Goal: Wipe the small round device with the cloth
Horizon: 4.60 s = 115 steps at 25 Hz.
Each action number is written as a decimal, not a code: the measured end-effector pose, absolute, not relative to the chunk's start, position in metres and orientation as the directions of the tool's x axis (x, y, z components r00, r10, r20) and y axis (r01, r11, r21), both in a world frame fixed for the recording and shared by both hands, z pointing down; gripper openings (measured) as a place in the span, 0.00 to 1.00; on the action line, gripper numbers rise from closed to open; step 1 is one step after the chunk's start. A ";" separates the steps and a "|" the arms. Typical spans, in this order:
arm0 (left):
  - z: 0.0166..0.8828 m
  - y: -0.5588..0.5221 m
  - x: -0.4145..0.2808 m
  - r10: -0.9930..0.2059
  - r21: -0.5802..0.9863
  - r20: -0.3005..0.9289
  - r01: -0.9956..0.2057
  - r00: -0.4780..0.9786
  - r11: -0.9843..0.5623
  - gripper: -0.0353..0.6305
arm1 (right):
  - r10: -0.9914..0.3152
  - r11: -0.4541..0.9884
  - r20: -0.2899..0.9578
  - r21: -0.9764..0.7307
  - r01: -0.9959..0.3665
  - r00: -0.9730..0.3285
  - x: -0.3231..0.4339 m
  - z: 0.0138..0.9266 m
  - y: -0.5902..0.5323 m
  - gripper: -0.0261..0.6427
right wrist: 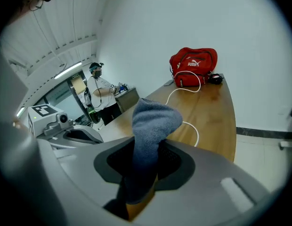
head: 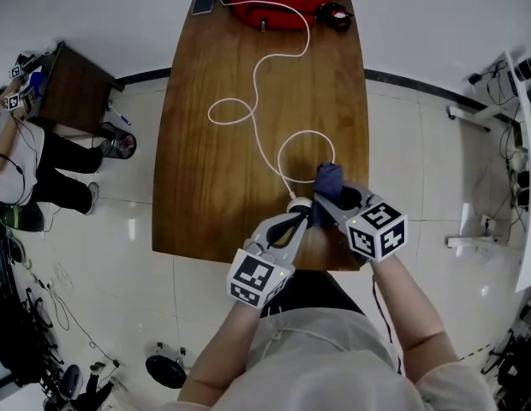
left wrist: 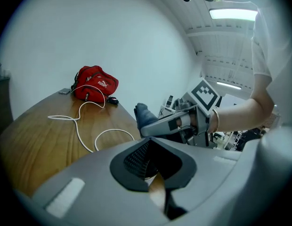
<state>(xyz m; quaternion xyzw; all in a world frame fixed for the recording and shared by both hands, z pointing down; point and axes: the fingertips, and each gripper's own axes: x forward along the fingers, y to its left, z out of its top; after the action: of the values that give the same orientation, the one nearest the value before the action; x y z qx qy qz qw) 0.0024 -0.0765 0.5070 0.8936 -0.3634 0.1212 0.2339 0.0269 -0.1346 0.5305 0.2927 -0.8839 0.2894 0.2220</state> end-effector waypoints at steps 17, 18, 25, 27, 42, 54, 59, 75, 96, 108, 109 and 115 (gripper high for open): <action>0.508 -0.076 0.001 -0.574 0.370 0.371 -0.683 0.730 -0.630 0.06 | -0.338 0.551 0.650 -0.450 -0.703 -0.681 0.043 0.596 -0.134 0.21; 0.508 -0.076 0.002 -0.566 0.362 0.380 -0.680 0.732 -0.637 0.06 | -0.361 0.561 0.619 -0.454 -0.692 -0.698 0.042 0.579 -0.140 0.21; 0.507 -0.078 0.005 -0.532 0.350 0.397 -0.660 0.748 -0.665 0.06 | -0.199 0.811 0.472 -0.413 -0.415 -0.859 -0.020 0.486 -0.155 0.21; 0.506 -0.078 0.005 -0.540 0.342 0.396 -0.665 0.743 -0.664 0.06 | -0.100 0.860 0.526 -0.381 -0.339 -0.845 -0.038 0.494 -0.149 0.21; 0.504 -0.080 0.004 -0.567 0.383 0.344 -0.663 0.748 -0.642 0.06 | 0.228 0.771 0.642 -0.578 -0.267 -0.732 -0.048 0.604 -0.148 0.21; 0.466 -0.096 -0.043 -0.695 0.380 0.279 -0.741 0.662 -0.553 0.06 | 0.076 0.843 0.617 -0.459 -0.280 -0.783 -0.056 0.527 -0.168 0.21; 0.475 -0.077 -0.088 -0.754 0.365 0.323 -0.810 0.572 -0.458 0.06 | 0.181 0.908 0.698 -0.388 -0.154 -0.693 -0.087 0.520 -0.136 0.21; 0.493 -0.057 -0.140 -0.817 0.382 0.356 -0.868 0.454 -0.316 0.06 | 0.495 0.849 0.711 -0.519 0.101 -0.500 -0.123 0.541 -0.078 0.21; 0.492 -0.048 -0.105 -0.787 0.391 0.340 -0.839 0.514 -0.379 0.06 | -0.108 0.469 0.488 -0.743 -0.477 -0.866 -0.072 0.562 -0.016 0.21; 0.513 -0.023 -0.088 -0.783 0.380 0.347 -0.841 0.516 -0.385 0.06 | -0.029 0.472 0.649 -0.661 -0.583 -0.760 -0.033 0.618 0.012 0.21; 0.513 -0.021 -0.088 -0.785 0.377 0.349 -0.844 0.512 -0.383 0.06 | -0.025 0.478 0.643 -0.664 -0.574 -0.765 -0.032 0.613 0.014 0.21; 0.499 -0.018 -0.091 -0.816 0.350 0.326 -0.863 0.477 -0.364 0.06 | -0.058 0.615 0.485 -0.671 -0.414 -0.872 -0.057 0.533 0.004 0.21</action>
<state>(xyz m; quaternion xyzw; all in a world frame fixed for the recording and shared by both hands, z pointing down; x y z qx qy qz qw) -0.0912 -0.0181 0.4991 0.8245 -0.5091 0.0485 0.2422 -0.0573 0.0041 0.5326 0.1354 -0.8730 0.4172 0.2132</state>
